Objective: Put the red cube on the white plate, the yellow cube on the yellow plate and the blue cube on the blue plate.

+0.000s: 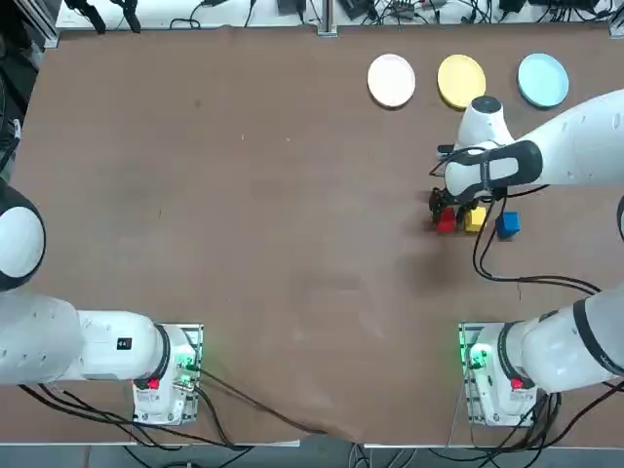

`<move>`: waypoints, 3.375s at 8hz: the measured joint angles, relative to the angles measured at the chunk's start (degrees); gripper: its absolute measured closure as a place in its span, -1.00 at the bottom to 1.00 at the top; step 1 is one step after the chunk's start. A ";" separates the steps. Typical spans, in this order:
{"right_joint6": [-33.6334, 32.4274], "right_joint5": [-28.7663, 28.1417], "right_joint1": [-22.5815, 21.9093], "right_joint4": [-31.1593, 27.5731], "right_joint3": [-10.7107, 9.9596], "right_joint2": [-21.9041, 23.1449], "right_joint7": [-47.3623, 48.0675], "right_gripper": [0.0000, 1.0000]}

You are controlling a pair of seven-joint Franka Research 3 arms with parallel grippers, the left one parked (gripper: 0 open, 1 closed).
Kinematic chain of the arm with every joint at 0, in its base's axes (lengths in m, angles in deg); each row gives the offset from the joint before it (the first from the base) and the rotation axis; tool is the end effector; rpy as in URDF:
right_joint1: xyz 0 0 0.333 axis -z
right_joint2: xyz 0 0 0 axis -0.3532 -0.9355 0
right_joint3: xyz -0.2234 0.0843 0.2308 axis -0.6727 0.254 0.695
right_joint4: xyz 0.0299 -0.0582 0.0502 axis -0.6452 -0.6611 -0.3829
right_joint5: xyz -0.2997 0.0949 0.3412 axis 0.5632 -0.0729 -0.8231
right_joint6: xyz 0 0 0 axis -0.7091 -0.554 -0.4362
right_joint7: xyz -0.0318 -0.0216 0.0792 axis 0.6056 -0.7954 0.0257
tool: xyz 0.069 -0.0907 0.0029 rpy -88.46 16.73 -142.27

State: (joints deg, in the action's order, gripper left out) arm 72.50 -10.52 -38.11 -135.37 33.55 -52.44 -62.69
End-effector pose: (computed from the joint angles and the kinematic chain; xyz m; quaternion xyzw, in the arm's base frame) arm 0.4106 0.1405 0.1364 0.9904 -0.0149 -0.1343 0.0302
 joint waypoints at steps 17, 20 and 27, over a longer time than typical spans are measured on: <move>-23.18 0.06 0.77 72.65 -1.26 -35.10 0.75 -0.37; -18.56 0.05 0.70 79.98 -0.83 -40.87 0.79 -0.37; -9.36 0.24 -0.86 80.80 -0.62 -47.39 1.76 -0.56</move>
State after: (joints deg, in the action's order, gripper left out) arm 63.14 -10.28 -38.97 -54.57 32.93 -99.83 -60.92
